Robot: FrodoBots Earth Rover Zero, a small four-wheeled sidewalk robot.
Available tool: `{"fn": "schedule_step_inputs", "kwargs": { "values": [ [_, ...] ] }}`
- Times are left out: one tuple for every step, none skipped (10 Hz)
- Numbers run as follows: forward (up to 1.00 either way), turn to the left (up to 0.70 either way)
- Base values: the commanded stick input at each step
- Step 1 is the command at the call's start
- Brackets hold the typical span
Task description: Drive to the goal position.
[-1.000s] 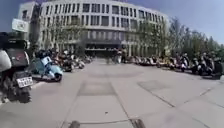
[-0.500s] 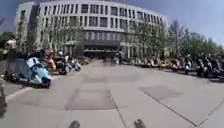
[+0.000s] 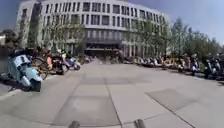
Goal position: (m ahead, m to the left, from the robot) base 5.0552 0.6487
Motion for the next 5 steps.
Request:
{"fn": "schedule_step_inputs", "kwargs": {
  "values": [
    [0.85, 0.00],
    [0.85, 0.00],
    [0.85, 0.00],
    [0.85, 0.00],
    [0.85, 0.00]
  ]
}}
